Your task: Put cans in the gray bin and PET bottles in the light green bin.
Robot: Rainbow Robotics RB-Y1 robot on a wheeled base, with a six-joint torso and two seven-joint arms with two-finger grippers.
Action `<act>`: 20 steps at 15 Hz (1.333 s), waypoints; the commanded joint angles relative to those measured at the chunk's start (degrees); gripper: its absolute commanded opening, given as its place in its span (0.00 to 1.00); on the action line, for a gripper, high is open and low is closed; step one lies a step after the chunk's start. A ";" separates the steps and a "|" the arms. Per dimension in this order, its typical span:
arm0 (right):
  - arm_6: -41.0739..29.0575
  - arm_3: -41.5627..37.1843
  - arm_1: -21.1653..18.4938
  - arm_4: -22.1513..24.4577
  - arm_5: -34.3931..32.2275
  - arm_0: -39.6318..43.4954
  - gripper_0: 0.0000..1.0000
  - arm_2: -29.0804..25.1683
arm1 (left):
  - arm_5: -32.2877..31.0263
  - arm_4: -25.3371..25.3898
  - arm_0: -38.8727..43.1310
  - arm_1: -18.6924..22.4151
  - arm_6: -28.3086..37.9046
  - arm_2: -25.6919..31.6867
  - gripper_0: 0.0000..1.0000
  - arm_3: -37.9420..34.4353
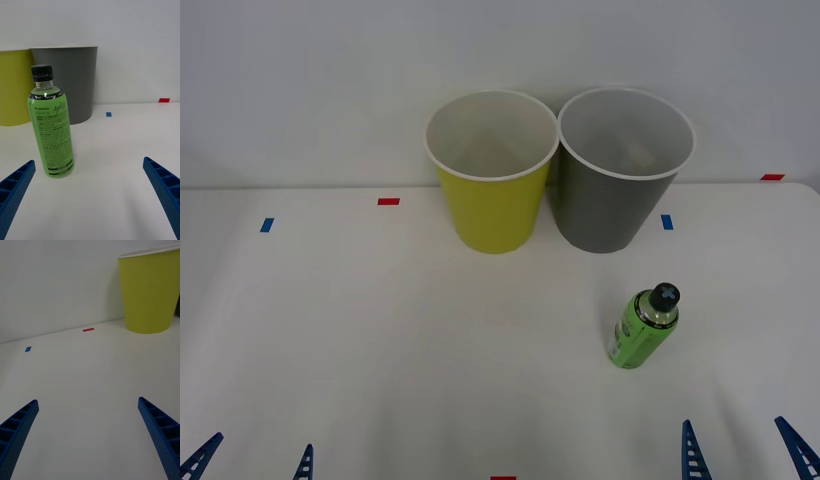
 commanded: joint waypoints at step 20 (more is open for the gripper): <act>5.87 6.57 -0.19 -0.35 8.16 -21.01 1.00 4.02 | 0.00 0.00 0.00 0.00 0.00 0.00 0.91 0.01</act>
